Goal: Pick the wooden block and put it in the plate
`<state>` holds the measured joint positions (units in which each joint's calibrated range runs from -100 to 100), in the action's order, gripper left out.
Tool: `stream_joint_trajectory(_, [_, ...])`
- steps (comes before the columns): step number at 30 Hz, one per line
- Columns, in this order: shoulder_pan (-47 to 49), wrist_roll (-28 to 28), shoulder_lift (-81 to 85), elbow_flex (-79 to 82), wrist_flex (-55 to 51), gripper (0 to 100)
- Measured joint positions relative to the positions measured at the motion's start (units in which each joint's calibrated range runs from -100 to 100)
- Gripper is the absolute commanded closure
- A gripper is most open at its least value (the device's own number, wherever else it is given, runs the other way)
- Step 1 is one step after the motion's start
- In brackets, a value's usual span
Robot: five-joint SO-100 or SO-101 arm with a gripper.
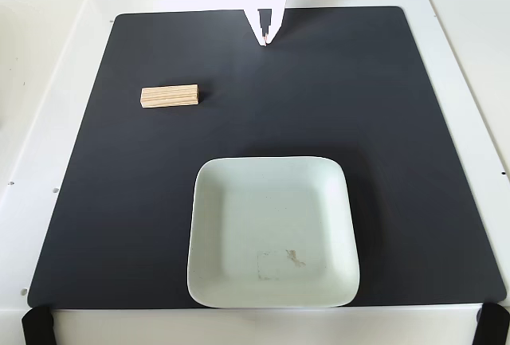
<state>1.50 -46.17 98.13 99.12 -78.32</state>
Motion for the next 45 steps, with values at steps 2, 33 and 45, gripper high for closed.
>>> stream_joint_trajectory(2, [0.0,0.0,0.0,0.0,0.0,99])
stream_joint_trajectory(33, [0.0,0.0,0.0,0.0,0.0,99])
stream_joint_trajectory(45, [-0.7,0.0,0.0,0.0,0.0,99])
